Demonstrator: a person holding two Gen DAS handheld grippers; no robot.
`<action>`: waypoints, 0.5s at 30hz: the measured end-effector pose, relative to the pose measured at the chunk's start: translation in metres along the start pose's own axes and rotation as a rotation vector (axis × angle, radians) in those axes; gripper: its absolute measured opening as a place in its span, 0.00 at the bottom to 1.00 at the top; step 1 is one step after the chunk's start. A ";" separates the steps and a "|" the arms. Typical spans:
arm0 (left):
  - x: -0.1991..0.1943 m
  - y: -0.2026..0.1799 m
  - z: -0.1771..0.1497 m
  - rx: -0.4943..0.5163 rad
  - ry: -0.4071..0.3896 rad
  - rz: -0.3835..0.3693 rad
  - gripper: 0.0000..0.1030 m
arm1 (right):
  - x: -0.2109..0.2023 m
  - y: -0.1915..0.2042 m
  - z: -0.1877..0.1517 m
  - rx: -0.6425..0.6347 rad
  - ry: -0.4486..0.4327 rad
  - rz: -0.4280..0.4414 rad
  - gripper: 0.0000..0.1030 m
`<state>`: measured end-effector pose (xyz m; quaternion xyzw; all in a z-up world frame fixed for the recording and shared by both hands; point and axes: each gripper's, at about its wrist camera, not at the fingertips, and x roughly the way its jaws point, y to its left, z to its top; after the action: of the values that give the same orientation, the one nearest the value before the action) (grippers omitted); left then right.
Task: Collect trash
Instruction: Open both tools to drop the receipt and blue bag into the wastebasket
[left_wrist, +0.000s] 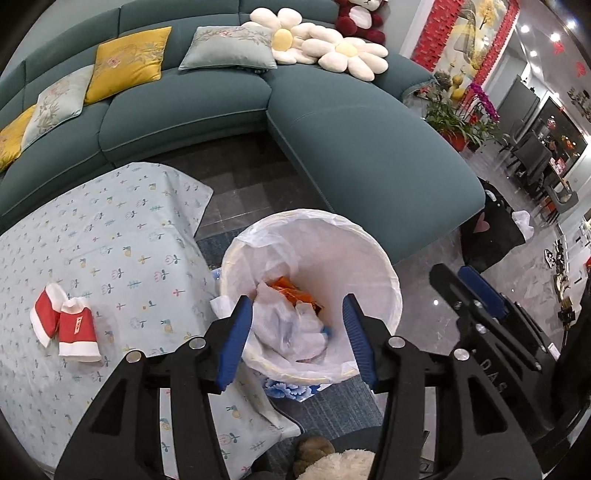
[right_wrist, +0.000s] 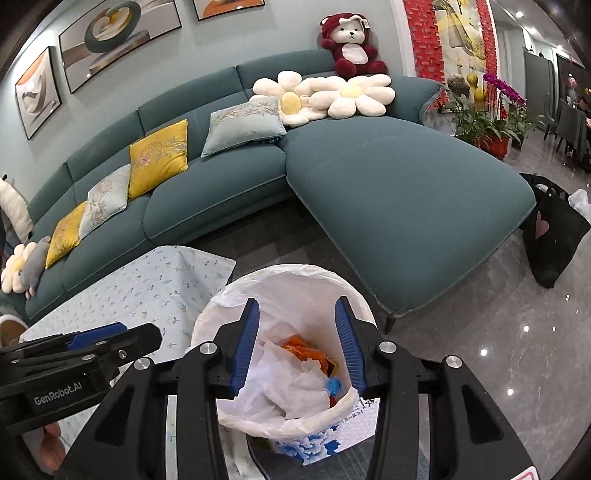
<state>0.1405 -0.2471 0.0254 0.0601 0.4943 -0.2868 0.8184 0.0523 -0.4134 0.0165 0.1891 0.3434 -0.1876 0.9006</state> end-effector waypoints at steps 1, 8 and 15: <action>0.000 0.002 0.000 -0.005 -0.001 0.004 0.48 | 0.001 0.000 0.002 0.001 0.000 0.000 0.41; -0.013 0.030 -0.003 -0.053 -0.025 0.045 0.57 | -0.006 0.015 0.003 -0.016 -0.005 0.019 0.43; -0.030 0.079 -0.013 -0.133 -0.052 0.105 0.70 | -0.011 0.064 -0.005 -0.074 0.000 0.063 0.54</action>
<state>0.1617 -0.1646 0.0299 0.0239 0.4872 -0.2115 0.8470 0.0720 -0.3541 0.0344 0.1664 0.3442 -0.1460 0.9124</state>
